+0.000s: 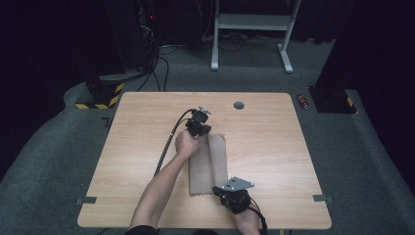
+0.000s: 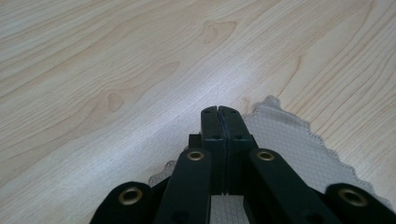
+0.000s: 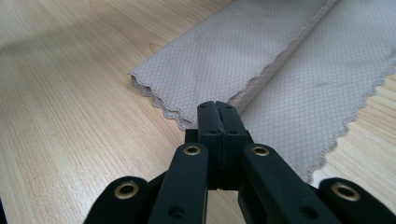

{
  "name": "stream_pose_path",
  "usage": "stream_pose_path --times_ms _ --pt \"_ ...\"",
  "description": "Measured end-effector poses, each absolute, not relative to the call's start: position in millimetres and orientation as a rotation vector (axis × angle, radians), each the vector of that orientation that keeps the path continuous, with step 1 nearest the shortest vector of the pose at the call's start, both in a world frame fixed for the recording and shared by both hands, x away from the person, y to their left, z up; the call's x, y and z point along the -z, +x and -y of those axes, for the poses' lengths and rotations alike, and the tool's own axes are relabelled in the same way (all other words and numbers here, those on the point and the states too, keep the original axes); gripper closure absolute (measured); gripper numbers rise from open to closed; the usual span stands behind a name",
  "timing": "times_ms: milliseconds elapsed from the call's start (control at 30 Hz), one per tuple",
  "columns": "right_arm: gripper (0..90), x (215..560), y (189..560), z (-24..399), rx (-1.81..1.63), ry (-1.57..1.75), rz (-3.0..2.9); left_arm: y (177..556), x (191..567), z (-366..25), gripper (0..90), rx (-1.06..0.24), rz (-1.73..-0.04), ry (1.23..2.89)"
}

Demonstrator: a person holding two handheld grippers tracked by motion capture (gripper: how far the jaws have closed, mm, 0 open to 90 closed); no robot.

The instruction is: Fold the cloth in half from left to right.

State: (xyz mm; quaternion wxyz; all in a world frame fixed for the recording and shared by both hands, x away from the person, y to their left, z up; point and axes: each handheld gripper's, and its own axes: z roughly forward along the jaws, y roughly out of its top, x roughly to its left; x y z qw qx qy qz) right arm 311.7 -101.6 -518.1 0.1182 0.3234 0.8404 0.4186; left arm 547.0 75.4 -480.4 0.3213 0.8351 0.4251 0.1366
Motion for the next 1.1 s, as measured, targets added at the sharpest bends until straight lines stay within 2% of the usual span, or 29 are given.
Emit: stream_pose_path --times_ms 1100 --pt "89.9 521 303 130 -1.191 1.029 -2.394 553 490 -28 89.5 -0.307 -1.039 2.219"
